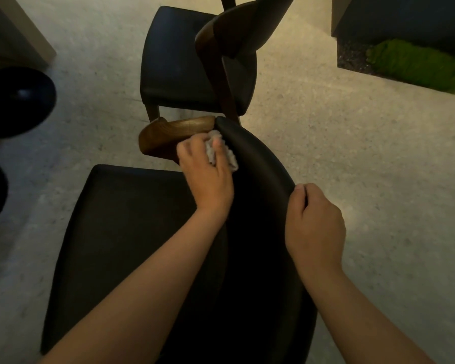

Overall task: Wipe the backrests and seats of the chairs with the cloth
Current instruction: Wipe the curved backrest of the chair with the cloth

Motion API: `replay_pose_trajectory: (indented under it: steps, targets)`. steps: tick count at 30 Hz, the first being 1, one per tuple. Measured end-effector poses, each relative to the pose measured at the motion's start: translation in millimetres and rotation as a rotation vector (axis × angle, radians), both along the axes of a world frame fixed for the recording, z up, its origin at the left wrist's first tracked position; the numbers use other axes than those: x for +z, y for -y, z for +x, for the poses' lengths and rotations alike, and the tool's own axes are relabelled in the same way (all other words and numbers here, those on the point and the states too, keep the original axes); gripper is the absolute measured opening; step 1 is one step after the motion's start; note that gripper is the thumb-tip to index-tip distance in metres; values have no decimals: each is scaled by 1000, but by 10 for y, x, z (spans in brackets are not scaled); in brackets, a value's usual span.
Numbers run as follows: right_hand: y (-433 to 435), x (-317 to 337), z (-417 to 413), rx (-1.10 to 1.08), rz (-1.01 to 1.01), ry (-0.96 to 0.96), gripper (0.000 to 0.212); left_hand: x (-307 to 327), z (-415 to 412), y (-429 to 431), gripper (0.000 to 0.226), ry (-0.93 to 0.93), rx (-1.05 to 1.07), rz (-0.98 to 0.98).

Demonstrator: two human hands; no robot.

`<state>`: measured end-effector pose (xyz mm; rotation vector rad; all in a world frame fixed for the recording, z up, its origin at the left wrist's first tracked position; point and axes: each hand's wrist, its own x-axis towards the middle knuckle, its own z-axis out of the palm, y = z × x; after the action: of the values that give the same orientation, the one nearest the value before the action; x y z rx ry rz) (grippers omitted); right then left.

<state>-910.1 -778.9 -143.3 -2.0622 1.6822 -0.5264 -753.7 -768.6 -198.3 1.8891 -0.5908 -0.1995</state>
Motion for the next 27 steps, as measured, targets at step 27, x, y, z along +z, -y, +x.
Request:
replay_pose_trajectory:
  steps: [27]
  targets:
    - [0,-7,-15,-20,-11,-12,35,-1184,256,-277,18,-409,-232,479]
